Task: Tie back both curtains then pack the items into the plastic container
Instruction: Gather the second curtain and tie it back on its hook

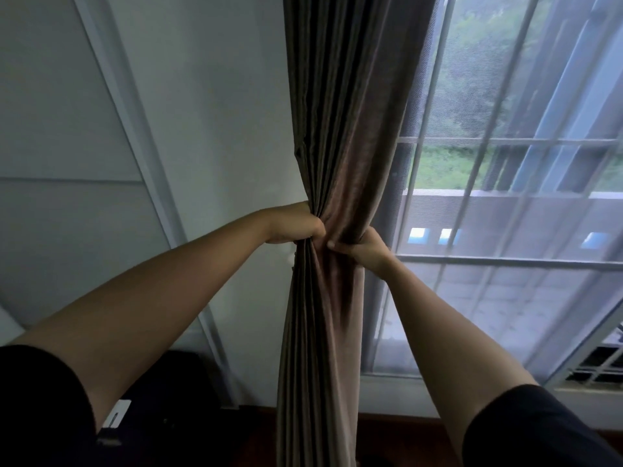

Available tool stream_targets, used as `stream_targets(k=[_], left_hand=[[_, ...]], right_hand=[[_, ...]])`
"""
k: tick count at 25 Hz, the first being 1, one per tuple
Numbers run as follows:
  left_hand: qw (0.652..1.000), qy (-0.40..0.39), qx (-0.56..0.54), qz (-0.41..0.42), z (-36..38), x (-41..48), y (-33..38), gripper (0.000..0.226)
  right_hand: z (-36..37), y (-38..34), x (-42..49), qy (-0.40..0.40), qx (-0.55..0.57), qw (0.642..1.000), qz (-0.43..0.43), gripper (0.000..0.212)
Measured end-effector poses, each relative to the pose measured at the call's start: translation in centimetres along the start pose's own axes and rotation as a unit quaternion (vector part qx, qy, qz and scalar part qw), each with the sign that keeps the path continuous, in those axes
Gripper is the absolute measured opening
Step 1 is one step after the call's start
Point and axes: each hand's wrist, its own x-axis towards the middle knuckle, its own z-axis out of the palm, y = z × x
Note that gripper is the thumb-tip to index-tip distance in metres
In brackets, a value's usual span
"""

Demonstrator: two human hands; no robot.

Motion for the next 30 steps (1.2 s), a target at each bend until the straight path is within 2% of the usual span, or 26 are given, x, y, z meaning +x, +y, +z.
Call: stream_targets(k=[1, 2, 4, 6, 10, 13, 17, 20, 23, 26, 30], left_hand=[[1.000, 0.011, -0.006, 0.003, 0.4, 0.1, 0.3, 0.047], [1.000, 0.013, -0.015, 0.008, 0.9, 0.1, 0.6, 0.050], [1.000, 0.005, -0.014, 0.018, 1.9, 0.4, 1.3, 0.042], [1.000, 0.005, -0.010, 0.028, 3.0, 1.1, 1.9, 0.023], [0.999, 0.036, -0.032, 0.020, 4.4, 3.5, 2.3, 0.050], [0.997, 0.049, -0.049, 0.016, 4.6, 4.9, 1.9, 0.061], [0.994, 0.064, -0.083, 0.003, 4.6, 5.7, 1.8, 0.058], [0.990, 0.056, -0.126, -0.017, 4.9, 5.6, 2.1, 0.046], [0.984, 0.059, -0.163, -0.046, 5.6, 5.5, 2.8, 0.037], [0.976, 0.073, -0.201, -0.044, 6.5, 6.0, 3.1, 0.053], [0.967, 0.088, -0.240, -0.016, 7.0, 6.9, 2.9, 0.066]], right_hand=[[0.3, 0.4, -0.4, 0.033, -0.031, 0.999, -0.011, 0.046], [0.6, 0.7, -0.8, 0.061, -0.044, 0.997, -0.020, 0.050], [0.9, 1.2, -1.5, 0.090, -0.026, 0.995, -0.028, 0.052], [0.4, 1.6, -1.7, 0.108, 0.006, 0.994, -0.010, 0.048], [-0.7, 2.1, -2.3, 0.156, -0.021, 0.988, -0.010, 0.051], [-0.9, 2.1, -2.9, 0.133, -0.061, 0.989, -0.016, 0.059], [-0.2, 1.6, -4.1, 0.026, -0.015, 0.999, -0.014, 0.081], [0.7, 1.1, -4.3, 0.015, -0.019, 1.000, -0.015, 0.096], [1.6, 0.7, -4.4, 0.092, -0.075, 0.993, -0.007, 0.088], [2.7, 1.0, -4.7, 0.186, -0.087, 0.978, 0.026, 0.070], [3.2, 1.4, -4.7, 0.254, -0.075, 0.964, 0.036, 0.070]])
